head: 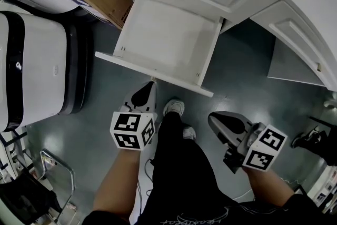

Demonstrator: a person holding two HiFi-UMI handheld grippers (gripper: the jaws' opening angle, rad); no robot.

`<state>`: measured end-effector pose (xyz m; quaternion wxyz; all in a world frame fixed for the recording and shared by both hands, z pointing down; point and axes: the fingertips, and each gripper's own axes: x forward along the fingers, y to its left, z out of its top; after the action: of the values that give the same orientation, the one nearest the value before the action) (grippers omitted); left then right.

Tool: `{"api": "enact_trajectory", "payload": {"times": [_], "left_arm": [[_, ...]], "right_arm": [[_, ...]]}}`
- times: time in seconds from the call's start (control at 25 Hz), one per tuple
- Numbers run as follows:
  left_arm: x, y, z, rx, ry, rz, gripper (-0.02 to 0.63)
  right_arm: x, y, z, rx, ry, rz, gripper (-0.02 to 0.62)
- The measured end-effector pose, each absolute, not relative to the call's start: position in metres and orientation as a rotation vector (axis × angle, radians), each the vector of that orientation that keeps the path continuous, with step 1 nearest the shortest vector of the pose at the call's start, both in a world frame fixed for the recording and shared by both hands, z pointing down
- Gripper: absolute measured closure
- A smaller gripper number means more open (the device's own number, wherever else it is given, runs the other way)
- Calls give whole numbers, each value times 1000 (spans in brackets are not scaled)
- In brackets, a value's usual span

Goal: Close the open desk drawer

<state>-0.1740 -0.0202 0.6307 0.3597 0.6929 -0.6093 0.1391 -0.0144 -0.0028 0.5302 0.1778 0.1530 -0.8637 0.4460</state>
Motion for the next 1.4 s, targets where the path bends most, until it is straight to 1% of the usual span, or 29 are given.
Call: {"api": "enact_trajectory", "payload": {"times": [0.24,0.8,1.4], "left_arm": [[-175,-28,637,1778,-1562,366,601],[-175,-37,639,1788,-1549,412,601],[-175,-66,640,1791,-1534,433,601]], "right_arm": [[-15,-2,529,430,-2473,1202,589],[-2,-8,531,514,-2468,1270,589],[-6,-22,530,550,-2470,1300,589]]}}
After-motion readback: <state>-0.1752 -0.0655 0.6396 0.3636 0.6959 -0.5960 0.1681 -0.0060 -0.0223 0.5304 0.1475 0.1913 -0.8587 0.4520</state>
